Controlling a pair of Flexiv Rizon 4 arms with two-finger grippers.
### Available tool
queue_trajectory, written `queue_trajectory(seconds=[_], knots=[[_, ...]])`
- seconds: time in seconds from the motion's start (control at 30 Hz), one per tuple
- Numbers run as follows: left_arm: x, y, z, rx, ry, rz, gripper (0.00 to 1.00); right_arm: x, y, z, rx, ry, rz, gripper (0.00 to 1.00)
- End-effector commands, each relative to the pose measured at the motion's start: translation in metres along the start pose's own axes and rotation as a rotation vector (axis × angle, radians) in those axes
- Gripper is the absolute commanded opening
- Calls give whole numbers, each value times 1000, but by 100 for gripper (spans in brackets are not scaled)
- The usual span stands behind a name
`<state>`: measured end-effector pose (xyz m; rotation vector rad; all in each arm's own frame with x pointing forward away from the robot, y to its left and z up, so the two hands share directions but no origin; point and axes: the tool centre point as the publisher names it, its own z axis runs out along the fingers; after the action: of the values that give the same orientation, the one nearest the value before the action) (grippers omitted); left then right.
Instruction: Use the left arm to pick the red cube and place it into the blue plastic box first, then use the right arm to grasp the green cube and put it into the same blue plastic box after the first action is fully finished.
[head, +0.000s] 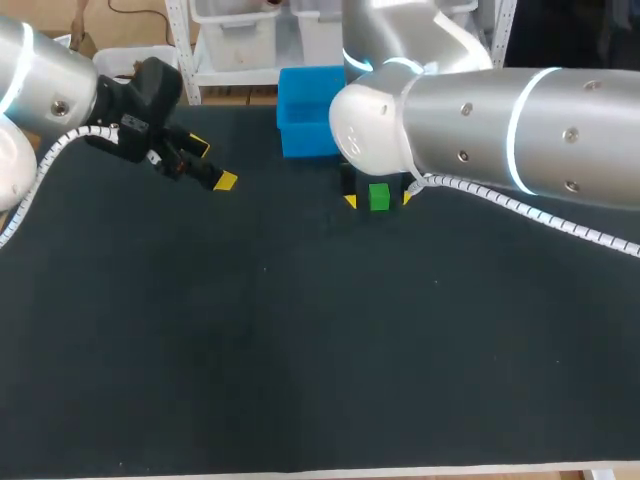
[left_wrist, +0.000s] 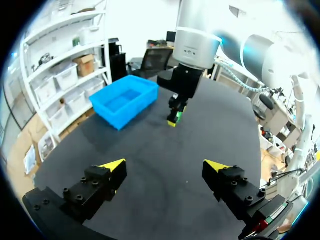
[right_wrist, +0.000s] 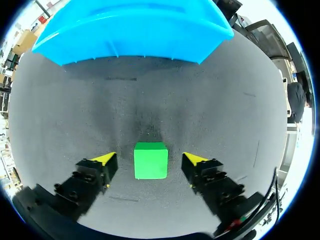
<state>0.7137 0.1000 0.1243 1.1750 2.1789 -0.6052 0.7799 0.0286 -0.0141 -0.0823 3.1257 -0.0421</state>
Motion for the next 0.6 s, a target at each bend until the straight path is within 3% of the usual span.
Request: queue_trajectory(seconds=[0.03,0.23,0.6], knots=[[2,1,0,3,-7,3,100,-3,0,3,3,5,-6,0],[2,1,0,3,-7,3,100,-1,-1,3,8,8,-16,0],[2,1,0,3,-7,3,100,3,-21,-23,20,-15,20,0]])
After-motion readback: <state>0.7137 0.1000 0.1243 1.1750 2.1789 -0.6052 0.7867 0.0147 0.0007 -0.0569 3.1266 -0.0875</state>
